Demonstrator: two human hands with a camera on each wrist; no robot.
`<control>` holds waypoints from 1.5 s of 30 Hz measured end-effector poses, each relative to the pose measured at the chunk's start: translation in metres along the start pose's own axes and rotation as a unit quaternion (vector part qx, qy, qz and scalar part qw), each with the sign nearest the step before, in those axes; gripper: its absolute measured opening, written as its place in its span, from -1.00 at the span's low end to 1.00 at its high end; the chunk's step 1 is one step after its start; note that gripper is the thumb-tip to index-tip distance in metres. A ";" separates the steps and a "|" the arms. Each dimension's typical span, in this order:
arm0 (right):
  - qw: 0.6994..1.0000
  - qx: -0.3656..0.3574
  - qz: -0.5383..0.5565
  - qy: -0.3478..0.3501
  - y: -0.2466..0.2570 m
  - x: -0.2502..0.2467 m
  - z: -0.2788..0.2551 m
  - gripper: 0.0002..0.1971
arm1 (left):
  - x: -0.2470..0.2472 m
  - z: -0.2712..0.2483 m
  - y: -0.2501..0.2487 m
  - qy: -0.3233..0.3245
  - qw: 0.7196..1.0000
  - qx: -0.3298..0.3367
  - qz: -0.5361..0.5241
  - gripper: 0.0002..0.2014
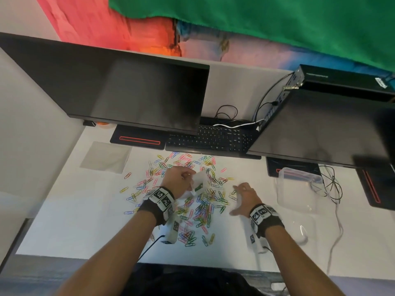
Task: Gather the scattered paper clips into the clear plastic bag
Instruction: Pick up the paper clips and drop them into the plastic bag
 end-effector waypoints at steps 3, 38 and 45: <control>0.997 -0.051 0.052 -0.034 0.008 0.018 0.001 0.05 | -0.004 0.001 0.001 -0.014 1.000 -0.011 -0.025 -0.78; 0.663 -0.015 0.748 -0.015 0.045 -0.016 -0.019 -0.62 | 0.021 -0.007 0.007 0.004 1.000 0.001 0.030 -0.75; 0.702 -0.019 0.711 -0.036 0.089 -0.006 -0.023 -0.68 | 0.033 -0.010 -0.002 0.006 1.000 0.006 0.012 -0.78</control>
Point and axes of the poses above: each hand's wrist, its own z-axis towards the middle knuckle, its own x-axis out of the palm, y = z × x, the point moved 3 cm from there along z, towards the middle knuckle, and after that the axes turned 1 degree about y, right-handed, at the moved point
